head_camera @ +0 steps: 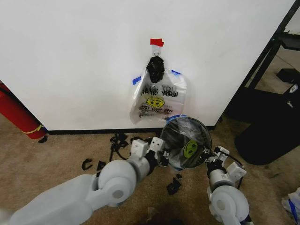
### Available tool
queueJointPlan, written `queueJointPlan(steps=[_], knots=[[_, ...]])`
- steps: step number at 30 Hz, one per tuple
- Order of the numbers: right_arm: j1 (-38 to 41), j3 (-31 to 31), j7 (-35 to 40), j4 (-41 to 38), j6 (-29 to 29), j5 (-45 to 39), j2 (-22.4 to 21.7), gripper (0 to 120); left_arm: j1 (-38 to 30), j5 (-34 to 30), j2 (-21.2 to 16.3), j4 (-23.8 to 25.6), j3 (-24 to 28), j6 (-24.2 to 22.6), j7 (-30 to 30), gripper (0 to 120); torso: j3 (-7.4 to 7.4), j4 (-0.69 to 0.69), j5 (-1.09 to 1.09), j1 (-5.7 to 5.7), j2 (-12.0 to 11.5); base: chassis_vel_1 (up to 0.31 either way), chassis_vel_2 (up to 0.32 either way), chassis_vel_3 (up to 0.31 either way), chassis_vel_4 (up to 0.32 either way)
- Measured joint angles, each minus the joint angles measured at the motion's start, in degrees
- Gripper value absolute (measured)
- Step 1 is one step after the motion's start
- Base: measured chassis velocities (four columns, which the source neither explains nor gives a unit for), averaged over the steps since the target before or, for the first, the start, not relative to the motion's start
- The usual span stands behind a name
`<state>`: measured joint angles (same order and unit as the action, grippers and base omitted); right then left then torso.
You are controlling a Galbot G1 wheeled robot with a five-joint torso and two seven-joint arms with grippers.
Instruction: Pick up the garbage bag from the wall and place it over the trash bin.
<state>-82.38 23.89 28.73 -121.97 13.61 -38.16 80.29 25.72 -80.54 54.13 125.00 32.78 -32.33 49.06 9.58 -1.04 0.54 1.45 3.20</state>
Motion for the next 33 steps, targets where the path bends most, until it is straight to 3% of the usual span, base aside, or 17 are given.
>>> queueJointPlan(steps=[3,14,17,33], knots=[[-0.4,-1.1,0.1,0.0,-0.7,4.3,1.7,0,-2.8,-3.1,5.3,-3.3,1.4,-0.5,5.2,0,0.0,-0.01,0.0,0.0,0.0,0.0,0.0,0.0,0.0],[-0.9,-1.8,-0.5,-0.7,-1.6,6.8,2.5,0,-5.9,1.3,13.0,-12.6,7.6,0.2,9.4,0,0.0,0.0,0.0,0.0,0.0,0.0,0.0,0.0,0.0],[-1.1,-2.5,-0.8,-0.3,-2.0,7.7,2.8,0,-6.8,1.4,16.3,-18.3,7.9,1.4,10.0,0,0.0,0.0,0.0,0.0,0.0,0.0,0.0,0.0,0.0],[-1.6,-3.3,-1.4,-0.8,-1.8,7.6,1.7,0,-7.0,4.0,20.5,-32.7,7.2,1.0,8.7,0,0.0,0.0,0.01,0.0,0.0,0.0,0.0,0.0,0.0]])
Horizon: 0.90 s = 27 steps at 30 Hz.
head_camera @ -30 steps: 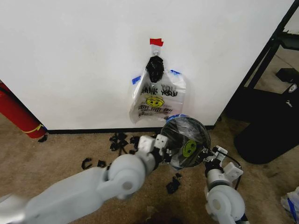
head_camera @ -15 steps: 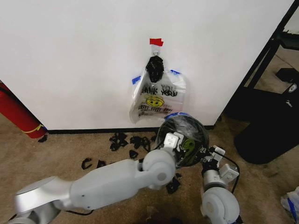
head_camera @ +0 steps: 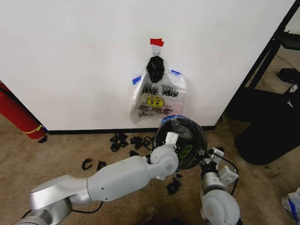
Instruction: Pick up the garbage bag from the wall and place it over the trash bin.
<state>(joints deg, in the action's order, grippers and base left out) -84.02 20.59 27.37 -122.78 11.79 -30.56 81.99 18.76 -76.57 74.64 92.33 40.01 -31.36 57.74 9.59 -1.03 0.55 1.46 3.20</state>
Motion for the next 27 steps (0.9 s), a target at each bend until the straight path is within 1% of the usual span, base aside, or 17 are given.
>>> queueJointPlan(steps=[5,14,24,27], knots=[[0.1,-0.9,-0.3,0.5,-0.2,1.1,-0.3,0,-1.0,0.0,1.9,-3.3,0.2,0.0,-0.2,0,0.0,0.0,0.0,0.0,0.0,0.0,0.0,0.0,0.0],[0.0,-2.0,-0.5,0.4,-0.2,1.2,-0.6,0,-1.0,2.7,5.3,-9.5,0.5,0.8,-2.2,0,0.0,-0.01,0.0,0.0,0.0,0.0,0.0,0.0,0.0],[0.0,-2.5,-0.4,-0.3,0.2,0.0,-1.1,0,-0.9,4.3,7.0,-14.2,0.8,1.1,-4.0,0,0.0,-0.01,0.0,0.0,0.0,0.0,0.0,0.0,0.0],[0.0,-3.0,-0.4,-0.5,0.4,-0.3,-1.1,0,-0.5,5.1,7.2,-15.3,0.8,1.2,-4.5,0,0.0,0.01,0.0,0.0,0.0,0.0,0.0,0.0,0.0]])
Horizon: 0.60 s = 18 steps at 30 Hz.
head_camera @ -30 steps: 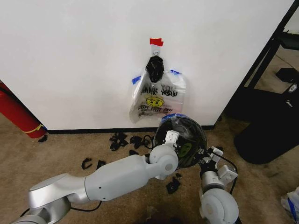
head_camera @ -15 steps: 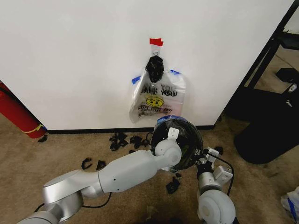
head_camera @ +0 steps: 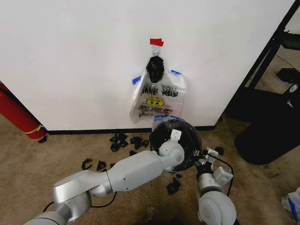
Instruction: Pick up the garbage bag from the wall and place it over the trash bin.
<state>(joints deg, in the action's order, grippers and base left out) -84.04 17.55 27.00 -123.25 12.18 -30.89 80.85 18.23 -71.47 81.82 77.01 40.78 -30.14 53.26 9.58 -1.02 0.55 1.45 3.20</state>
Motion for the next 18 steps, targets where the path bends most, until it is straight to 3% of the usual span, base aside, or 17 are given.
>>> queueJointPlan(steps=[12,18], knots=[[0.0,-0.3,0.6,-0.1,0.6,-1.8,0.1,0,0.8,2.0,0.4,-1.9,0.0,1.7,-1.6,0,0.0,-0.02,0.0,0.0,0.0,0.0,0.0,0.0,0.0],[0.6,-0.2,1.1,1.0,0.7,-1.9,0.1,0,0.7,1.8,-1.3,1.7,0.0,1.8,-1.6,0,0.0,-0.02,0.01,0.0,0.0,0.0,0.0,0.0,0.0]])
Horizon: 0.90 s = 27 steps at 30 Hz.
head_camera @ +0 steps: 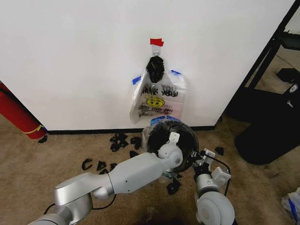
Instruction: Pick up the garbage bag from the wall and place it over the trash bin.
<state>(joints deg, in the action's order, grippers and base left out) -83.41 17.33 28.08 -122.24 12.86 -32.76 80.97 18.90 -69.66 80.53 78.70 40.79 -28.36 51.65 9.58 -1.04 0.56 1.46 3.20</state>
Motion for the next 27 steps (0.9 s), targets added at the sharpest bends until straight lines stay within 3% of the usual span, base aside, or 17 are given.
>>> queueJointPlan(steps=[4,6,12,15,20,25,27], knots=[[1.4,0.8,1.8,1.2,0.8,-2.6,0.6,0,-0.8,0.0,-3.1,6.1,1.6,0.0,-0.7,0,0.0,0.0,0.0,0.0,0.0,0.0,0.0,0.0,0.0],[1.6,0.9,2.3,1.3,1.1,-3.3,0.7,0,-0.7,0.2,-3.5,7.0,1.8,0.0,-0.9,0,0.0,0.0,0.0,0.0,0.0,0.0,0.0,0.0,0.0],[2.7,3.4,6.3,2.4,3.6,-9.8,0.8,0,1.3,5.9,-7.2,16.7,4.8,3.0,-4.1,0,0.0,-0.01,0.0,0.0,0.0,0.0,0.0,0.0,0.0],[3.3,4.2,7.2,2.7,4.5,-12.2,0.5,0,1.8,7.8,-8.1,18.6,4.7,4.4,-5.5,0,0.0,0.0,0.0,0.0,0.0,0.0,0.0,0.0,0.0],[4.5,5.8,8.8,2.8,7.2,-18.5,-0.9,0,3.7,10.9,-11.3,24.4,0.3,9.6,-9.0,0,0.0,-0.01,0.0,0.0,0.0,0.0,0.0,0.0,0.0],[3.6,7.3,7.1,2.5,8.7,-20.2,-2.9,0,11.3,16.9,-16.8,31.9,-8.8,17.9,-15.3,0,0.0,0.04,0.0,0.0,0.0,0.0,0.0,0.0,0.0],[3.5,8.3,7.7,1.8,11.2,-22.1,-3.5,0,14.8,18.7,-18.9,34.4,-12.5,20.7,-18.0,0,0.0,-0.02,0.02,0.0,0.0,0.0,0.0,0.0,0.0]])
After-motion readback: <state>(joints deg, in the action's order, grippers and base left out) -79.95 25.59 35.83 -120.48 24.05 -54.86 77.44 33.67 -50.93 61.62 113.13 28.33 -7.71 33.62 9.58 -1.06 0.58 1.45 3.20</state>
